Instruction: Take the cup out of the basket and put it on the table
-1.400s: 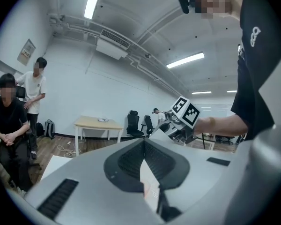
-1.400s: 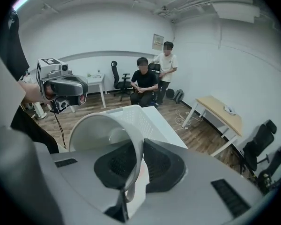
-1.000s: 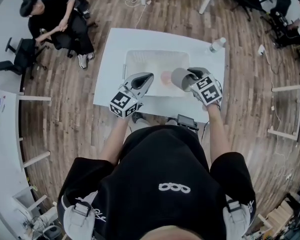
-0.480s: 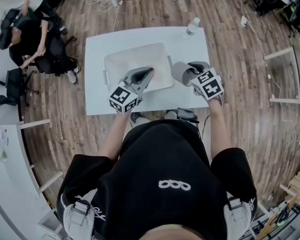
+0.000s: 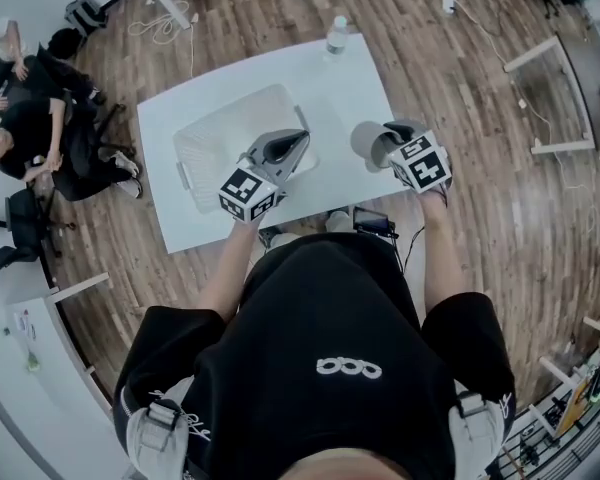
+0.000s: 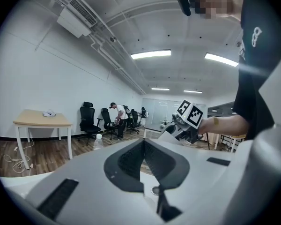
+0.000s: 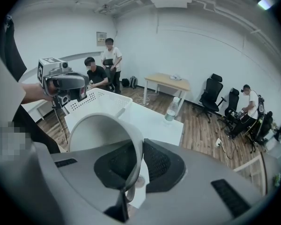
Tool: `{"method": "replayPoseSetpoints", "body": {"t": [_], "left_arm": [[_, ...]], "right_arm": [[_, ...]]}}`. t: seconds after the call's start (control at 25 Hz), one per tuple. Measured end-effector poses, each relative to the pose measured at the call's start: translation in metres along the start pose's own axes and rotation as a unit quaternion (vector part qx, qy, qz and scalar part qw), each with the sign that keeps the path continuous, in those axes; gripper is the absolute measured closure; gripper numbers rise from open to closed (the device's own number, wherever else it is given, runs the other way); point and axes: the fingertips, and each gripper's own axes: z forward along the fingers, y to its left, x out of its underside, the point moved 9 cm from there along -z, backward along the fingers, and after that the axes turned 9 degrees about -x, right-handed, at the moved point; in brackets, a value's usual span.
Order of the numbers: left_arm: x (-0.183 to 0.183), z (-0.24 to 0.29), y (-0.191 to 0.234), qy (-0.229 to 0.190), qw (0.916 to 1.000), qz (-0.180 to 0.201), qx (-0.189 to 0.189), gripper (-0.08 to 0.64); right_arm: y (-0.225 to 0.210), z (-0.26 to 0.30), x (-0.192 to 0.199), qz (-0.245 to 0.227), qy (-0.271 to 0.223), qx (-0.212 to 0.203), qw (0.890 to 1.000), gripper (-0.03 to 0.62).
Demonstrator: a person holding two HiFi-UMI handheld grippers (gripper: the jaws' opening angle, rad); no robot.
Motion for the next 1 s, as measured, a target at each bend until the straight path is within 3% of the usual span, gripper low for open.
{"method": "replayPoseSetpoints", "body": {"t": [0.28,0.56,0.72,1.0], "left_arm": [[0.005,0.015,-0.011,0.011,0.9999,-0.007,-0.002,0.552],[0.012,0.017,-0.012,0.019,0.9991,-0.017,-0.034,0.552],[0.016,0.015,-0.008,0.016,0.9973,-0.026,-0.067,0.552],[0.020,0.012,-0.004,0.009,0.9911,-0.042,-0.126,0.552]], "right_arm": [[-0.025,0.030,0.005,-0.020,0.046,-0.014,0.999,0.541],[-0.056,0.104,-0.004,-0.058,0.102,-0.051,0.992,0.541],[-0.074,0.158,0.000,-0.073,0.170,-0.071,0.980,0.541],[-0.105,0.231,-0.008,-0.139,0.258,-0.054,0.955,0.541]]}}
